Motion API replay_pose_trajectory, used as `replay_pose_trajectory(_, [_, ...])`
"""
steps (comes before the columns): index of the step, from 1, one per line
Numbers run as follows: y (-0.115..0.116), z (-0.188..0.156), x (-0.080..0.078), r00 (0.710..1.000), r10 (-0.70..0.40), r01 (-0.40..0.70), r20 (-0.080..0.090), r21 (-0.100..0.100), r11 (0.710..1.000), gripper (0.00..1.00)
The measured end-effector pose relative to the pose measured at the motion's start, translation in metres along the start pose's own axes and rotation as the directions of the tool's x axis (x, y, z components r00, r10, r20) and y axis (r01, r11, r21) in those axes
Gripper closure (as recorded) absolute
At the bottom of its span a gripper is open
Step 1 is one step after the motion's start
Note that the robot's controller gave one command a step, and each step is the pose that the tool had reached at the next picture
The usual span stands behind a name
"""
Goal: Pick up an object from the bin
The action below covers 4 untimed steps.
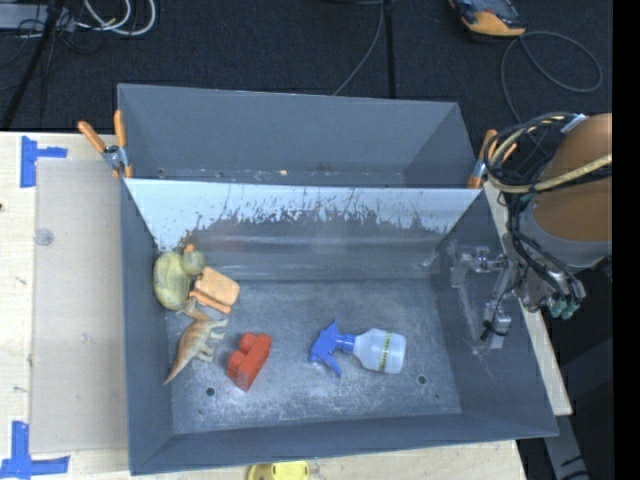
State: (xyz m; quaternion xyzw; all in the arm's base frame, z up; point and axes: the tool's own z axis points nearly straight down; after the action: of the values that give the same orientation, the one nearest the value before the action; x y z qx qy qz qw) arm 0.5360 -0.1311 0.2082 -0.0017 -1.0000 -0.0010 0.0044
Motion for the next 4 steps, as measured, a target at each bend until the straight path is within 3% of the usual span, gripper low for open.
replay_pose_trajectory(1, [0.001, -0.005, -0.001, 1.0, -0.003, 0.003, 0.008, 0.001, 1.0, 0.0])
replay_pose_trajectory(2, [0.022, 0.032, 0.004, 0.999, -0.031, 0.031, 0.013, 0.004, 1.0, 0.0])
replay_pose_trajectory(3, [0.037, 0.092, 0.012, 0.998, -0.068, 0.068, 0.008, 0.001, 0.998, 0.0])
replay_pose_trajectory(4, [0.049, 0.127, 0.002, 1.0, 0.006, -0.006, 0.007, 0.002, 1.0, 0.0])
